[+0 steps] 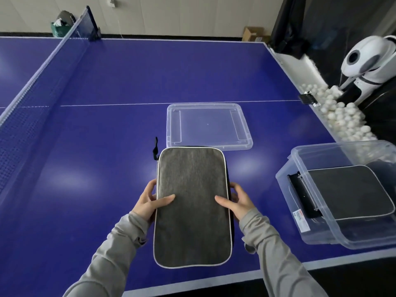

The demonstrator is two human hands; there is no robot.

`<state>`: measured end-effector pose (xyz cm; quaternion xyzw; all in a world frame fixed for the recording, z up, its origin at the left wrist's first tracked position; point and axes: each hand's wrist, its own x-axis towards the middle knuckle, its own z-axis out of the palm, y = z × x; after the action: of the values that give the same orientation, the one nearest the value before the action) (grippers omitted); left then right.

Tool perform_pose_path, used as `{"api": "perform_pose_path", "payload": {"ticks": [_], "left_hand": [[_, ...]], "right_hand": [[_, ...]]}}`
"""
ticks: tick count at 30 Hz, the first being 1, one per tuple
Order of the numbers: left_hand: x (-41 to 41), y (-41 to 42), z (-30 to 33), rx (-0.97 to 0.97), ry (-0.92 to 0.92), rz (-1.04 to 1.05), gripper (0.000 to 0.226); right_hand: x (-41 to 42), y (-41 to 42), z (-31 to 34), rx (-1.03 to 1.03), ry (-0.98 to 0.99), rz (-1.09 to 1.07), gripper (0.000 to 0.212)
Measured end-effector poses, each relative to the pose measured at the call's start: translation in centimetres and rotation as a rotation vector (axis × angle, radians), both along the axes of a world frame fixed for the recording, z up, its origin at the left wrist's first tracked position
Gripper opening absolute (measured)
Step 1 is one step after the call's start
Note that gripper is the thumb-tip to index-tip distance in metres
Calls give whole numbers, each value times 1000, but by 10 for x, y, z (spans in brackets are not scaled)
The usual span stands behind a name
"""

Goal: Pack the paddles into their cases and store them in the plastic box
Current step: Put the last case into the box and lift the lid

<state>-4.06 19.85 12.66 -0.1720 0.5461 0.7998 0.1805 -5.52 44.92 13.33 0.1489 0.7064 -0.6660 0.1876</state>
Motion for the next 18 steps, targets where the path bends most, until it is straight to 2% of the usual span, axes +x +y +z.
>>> {"api": "perform_pose_path", "payload": {"ticks": [3,6,9,12,14,18], "left_hand": [[-10,5,2,-51,-66,-85,53],[-14,15,-2,-103,-92,-108,40],[-17,29,-2,-56,-58,-59,55],[-21,47,1,59,-49,28,47],[-26,65,4,142,-61,104,33],[-36,110,21,270,-81,261,19]], "right_hand": [[-3,14,12,17,22,21,47],[-9,30,30,104,26,125,43],[-17,42,47,181,24,170,49],[-23,59,68,242,62,185,44],[-20,77,80,217,96,99,40],[5,111,82,65,221,-317,42]]}}
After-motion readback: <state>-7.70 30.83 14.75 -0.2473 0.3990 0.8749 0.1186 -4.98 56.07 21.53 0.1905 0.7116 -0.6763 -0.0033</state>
